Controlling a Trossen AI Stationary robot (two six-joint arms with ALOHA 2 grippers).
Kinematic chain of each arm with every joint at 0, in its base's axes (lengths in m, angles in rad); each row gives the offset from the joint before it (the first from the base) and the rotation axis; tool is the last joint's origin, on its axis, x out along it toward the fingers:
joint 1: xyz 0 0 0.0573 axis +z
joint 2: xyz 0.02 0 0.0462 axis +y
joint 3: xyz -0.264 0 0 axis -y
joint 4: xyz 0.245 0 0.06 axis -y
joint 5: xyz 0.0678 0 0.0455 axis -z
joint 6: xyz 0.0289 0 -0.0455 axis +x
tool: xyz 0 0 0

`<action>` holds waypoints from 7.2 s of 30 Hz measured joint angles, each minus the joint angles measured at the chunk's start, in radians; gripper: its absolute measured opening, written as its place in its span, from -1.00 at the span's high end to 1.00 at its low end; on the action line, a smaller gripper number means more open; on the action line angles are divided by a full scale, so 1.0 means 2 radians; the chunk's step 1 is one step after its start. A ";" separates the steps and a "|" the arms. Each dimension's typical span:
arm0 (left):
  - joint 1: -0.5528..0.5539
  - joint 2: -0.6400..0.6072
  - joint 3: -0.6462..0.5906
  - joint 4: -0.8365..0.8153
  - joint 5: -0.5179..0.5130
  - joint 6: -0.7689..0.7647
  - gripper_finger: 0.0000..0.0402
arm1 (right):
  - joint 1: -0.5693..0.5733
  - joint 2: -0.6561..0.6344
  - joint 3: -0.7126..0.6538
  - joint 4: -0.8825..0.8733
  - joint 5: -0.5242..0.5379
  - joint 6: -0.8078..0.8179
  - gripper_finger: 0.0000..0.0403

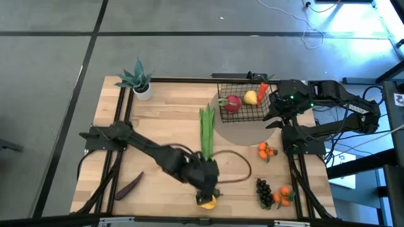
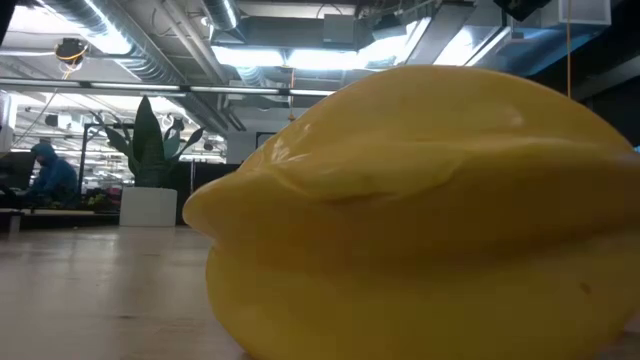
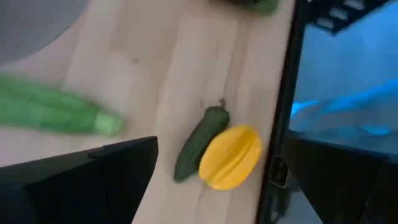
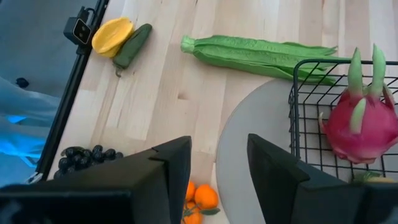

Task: Build produce basket
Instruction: Put the starfruit into the black wire basket, then put the eggplant into the black wire basket

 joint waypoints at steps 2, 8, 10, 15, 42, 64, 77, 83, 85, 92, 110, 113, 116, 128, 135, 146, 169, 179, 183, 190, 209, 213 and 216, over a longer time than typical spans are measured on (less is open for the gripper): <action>-0.006 0.018 0.000 0.001 0.007 0.013 -0.66 | 0.000 -0.001 0.000 0.000 0.000 -0.001 0.28; -0.018 0.069 0.000 0.066 0.076 0.077 -0.66 | 0.000 -0.001 0.000 -0.001 -0.003 -0.001 0.28; -0.022 0.084 0.000 0.069 0.088 0.096 -0.66 | 0.000 -0.002 0.000 -0.003 -0.005 -0.001 0.28; -0.028 0.111 0.000 0.076 0.093 0.111 -0.66 | 0.000 -0.003 0.000 -0.004 -0.011 0.000 0.28; -0.032 0.144 0.000 0.049 0.068 0.111 -0.40 | 0.000 -0.003 0.000 -0.006 -0.009 0.013 0.28; -0.034 0.142 -0.045 0.070 0.067 0.109 0.23 | 0.000 -0.003 0.000 -0.006 -0.009 0.013 0.28; -0.020 0.144 -0.017 0.077 0.114 0.068 0.95 | 0.000 -0.003 0.000 -0.006 -0.009 0.011 0.28; -0.018 0.144 0.028 0.052 0.110 0.051 0.96 | 0.000 -0.003 0.000 -0.006 -0.009 -0.003 0.28; -0.017 0.144 0.041 0.034 0.108 0.032 0.98 | 0.000 -0.003 0.000 -0.006 -0.008 -0.020 0.28; 0.007 0.106 0.049 0.017 0.068 -0.047 0.98 | 0.000 -0.008 0.001 -0.006 -0.007 -0.053 0.28; 0.185 0.031 0.049 0.033 -0.080 0.093 0.99 | -0.001 -0.024 0.001 0.015 0.141 -0.051 0.28; 0.229 0.031 0.049 0.067 -0.053 0.165 0.99 | -0.001 -0.024 0.001 0.024 0.144 -0.039 0.28; 0.270 0.032 0.049 0.112 -0.030 0.234 0.99 | -0.001 -0.024 0.001 0.030 0.164 -0.024 0.28; 0.364 0.058 0.049 0.215 0.086 0.322 0.99 | -0.001 -0.024 0.000 0.051 0.336 0.064 0.28; 0.366 0.098 0.048 0.253 0.130 0.345 0.99 | -0.001 -0.023 0.000 0.078 0.363 0.079 0.28; 0.361 0.164 0.049 0.334 0.132 0.359 0.99 | -0.001 -0.023 0.000 0.096 0.371 0.095 0.28; 0.376 0.180 0.022 0.337 0.130 0.344 0.97 | -0.001 -0.023 0.000 0.096 0.371 0.106 0.28; 0.375 0.180 0.010 0.338 0.124 0.345 0.91 | -0.001 -0.023 0.000 0.099 0.371 0.105 0.28; 0.374 0.180 0.010 0.342 0.123 0.345 0.84 | -0.001 -0.023 0.000 0.099 0.371 0.105 0.28; 0.371 0.180 0.010 0.339 0.112 0.354 0.69 | -0.001 -0.023 0.000 0.099 0.371 0.105 0.28; 0.366 0.148 0.011 0.334 0.116 0.343 0.55 | -0.001 -0.025 0.000 0.099 0.371 0.095 0.28; 0.362 0.116 0.011 0.302 0.118 0.321 0.55 | -0.001 -0.030 0.000 0.098 0.364 0.086 0.28; 0.355 0.088 0.011 0.254 0.119 0.279 0.55 | -0.001 -0.035 0.000 0.098 0.329 0.077 0.28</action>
